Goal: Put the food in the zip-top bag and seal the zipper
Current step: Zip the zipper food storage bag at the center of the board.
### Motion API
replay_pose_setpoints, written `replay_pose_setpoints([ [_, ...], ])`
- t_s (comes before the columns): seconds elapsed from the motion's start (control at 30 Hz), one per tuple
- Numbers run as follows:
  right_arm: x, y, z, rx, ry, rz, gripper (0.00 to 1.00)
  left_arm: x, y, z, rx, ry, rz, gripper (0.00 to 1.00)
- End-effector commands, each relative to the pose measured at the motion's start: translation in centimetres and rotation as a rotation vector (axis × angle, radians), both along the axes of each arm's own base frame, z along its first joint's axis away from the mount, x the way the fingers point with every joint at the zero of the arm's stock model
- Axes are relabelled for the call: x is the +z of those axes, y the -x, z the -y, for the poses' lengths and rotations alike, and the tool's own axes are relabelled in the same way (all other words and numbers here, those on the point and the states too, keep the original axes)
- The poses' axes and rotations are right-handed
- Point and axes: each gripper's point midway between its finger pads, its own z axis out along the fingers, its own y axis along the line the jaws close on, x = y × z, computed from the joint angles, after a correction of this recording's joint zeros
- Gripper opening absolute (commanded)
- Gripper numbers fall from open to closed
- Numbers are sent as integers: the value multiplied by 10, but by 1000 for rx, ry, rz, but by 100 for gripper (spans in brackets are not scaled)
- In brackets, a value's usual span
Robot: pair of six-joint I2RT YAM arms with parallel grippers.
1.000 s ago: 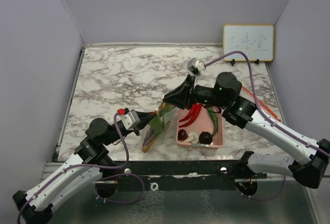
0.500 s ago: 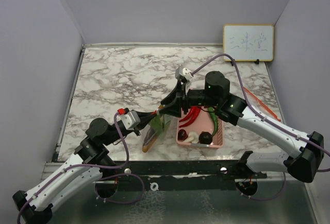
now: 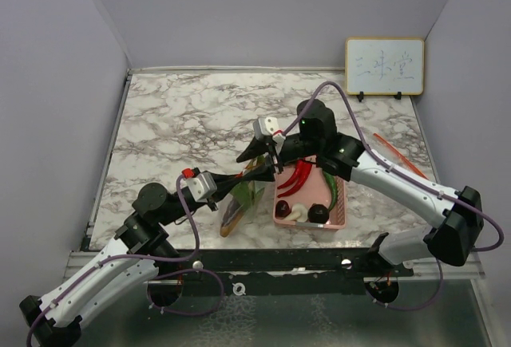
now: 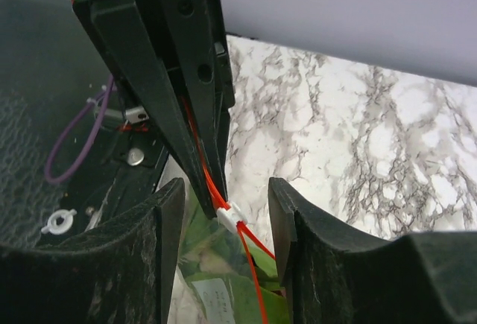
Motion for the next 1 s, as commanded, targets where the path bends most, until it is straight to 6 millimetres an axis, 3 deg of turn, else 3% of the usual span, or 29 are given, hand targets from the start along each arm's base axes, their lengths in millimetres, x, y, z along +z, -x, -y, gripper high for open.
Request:
replay_pose_setpoints([
  [0.0, -4, 12, 2, 125, 17, 48, 48, 34, 7, 0, -28, 61, 88, 0],
  [0.2, -9, 10, 7, 137, 33, 40, 39, 34, 5, 0, -24, 54, 91, 0],
  [0.47, -12, 14, 15, 140, 30, 19, 35, 32, 2, -3, 0, 43, 88, 0],
  [0.5, -13, 12, 15, 126, 33, 11, 32, 32, 2, -3, 3, 43, 87, 0],
  [0.53, -12, 12, 15, 124, 30, 13, 19, 32, 2, -4, 4, 44, 88, 0],
  [0.63, -11, 13, 15, 124, 26, 10, 14, 33, 2, -4, 4, 44, 88, 0],
  [0.8, -14, 15, 16, 139, 38, -1, 13, 33, 2, -4, 5, 46, 89, 0],
  [0.97, -18, 17, 17, 144, 53, -19, 38, 34, 2, -4, 6, 46, 90, 0],
])
